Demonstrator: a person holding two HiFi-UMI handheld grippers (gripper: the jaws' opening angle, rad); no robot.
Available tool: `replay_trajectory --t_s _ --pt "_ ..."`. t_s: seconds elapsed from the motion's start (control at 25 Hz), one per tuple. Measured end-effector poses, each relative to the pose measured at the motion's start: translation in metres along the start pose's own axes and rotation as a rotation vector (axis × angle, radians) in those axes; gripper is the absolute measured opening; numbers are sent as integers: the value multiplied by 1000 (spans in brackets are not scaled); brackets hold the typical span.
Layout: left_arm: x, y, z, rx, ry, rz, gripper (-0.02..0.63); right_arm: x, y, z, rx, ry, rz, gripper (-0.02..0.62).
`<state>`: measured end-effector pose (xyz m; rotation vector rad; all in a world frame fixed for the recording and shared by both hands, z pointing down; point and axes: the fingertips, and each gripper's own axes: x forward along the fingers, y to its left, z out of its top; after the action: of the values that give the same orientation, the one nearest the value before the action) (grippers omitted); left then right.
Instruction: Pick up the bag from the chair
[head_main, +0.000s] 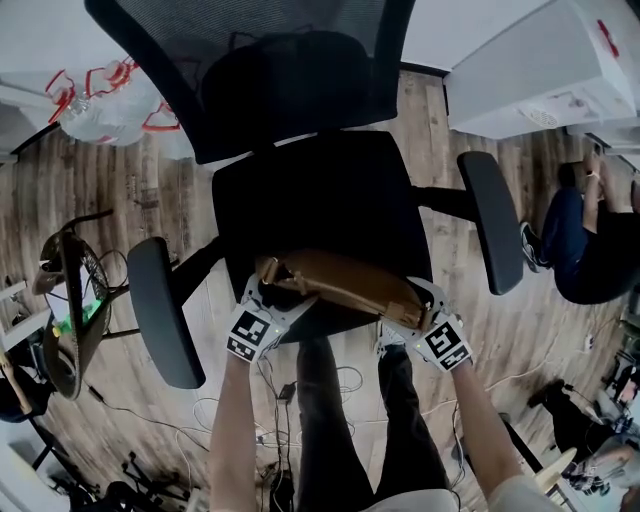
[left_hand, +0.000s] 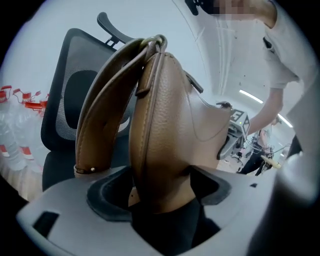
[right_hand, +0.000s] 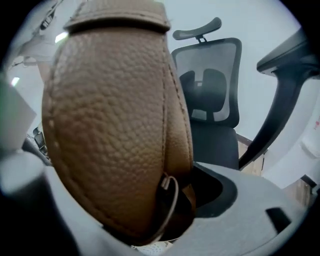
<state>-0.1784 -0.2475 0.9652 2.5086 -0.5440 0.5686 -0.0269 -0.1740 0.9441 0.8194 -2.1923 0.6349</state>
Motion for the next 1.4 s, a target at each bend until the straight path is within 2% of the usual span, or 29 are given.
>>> replay_trajectory --t_s 0.28,0.48,0.92,1.2,1.4 --pt "4 -7 9 -26 2 15 344 -11 -8 7 -5 -25 -27 353" --pt "0 -14 15 -30 -10 31 339 -19 -4 9 30 -50 -25 347" --pt "-19 -38 43 -48 -63 119 333 -58 0 34 25 -106 -2 342" --pt "-39 -67 69 -101 -103 166 328 -99 3 56 16 -183 10 336" --pt "-57 -98 83 -143 -95 175 325 -136 16 71 7 -188 4 336"
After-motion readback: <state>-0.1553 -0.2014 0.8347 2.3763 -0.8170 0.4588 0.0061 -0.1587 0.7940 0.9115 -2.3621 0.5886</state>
